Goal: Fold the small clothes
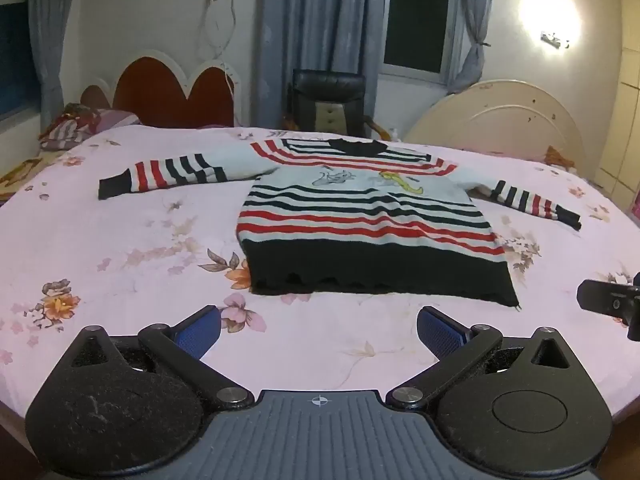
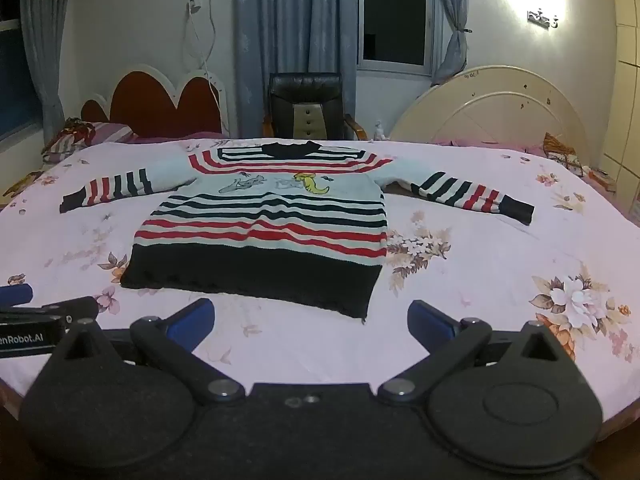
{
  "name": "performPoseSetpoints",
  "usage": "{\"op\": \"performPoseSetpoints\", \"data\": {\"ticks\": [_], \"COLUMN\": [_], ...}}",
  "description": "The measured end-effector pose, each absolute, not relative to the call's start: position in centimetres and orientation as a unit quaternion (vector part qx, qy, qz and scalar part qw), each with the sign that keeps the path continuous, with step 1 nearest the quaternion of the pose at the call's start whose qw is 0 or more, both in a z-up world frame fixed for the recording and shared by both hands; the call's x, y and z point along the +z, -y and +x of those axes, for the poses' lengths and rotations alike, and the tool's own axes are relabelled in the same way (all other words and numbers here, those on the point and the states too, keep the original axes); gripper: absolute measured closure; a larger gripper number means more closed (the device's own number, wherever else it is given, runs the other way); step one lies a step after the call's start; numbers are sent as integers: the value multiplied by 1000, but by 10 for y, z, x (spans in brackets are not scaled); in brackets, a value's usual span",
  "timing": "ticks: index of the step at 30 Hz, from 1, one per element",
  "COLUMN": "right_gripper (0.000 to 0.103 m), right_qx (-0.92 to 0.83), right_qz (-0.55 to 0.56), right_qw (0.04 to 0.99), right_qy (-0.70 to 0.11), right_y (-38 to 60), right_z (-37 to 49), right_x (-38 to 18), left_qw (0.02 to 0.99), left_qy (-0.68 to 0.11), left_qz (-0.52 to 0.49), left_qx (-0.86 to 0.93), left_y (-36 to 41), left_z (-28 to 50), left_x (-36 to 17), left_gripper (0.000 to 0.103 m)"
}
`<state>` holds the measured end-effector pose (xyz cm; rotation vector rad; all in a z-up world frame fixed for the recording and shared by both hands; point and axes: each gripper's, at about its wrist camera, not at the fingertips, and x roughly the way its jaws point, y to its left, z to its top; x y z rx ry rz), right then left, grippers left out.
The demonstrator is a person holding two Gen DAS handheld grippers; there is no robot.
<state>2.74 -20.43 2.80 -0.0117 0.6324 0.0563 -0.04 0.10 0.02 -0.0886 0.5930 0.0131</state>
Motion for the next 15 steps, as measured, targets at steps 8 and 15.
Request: {"op": "performPoseSetpoints", "data": {"ticks": [8, 15], "right_gripper": [1, 1], "right_qx": [29, 29], "right_qz": [-6, -6], "right_qw": [949, 948], "right_qy": [-314, -316], "right_y": [205, 205], "right_z": [28, 26], "right_x": [24, 26], "left_qw": [954, 955], "left_qy": [-299, -296], "left_qz": [-35, -26], "left_qx": [17, 16], "left_y": [0, 4], "left_z": [-1, 0], "left_x": [2, 4], "left_gripper": [0, 0]}}
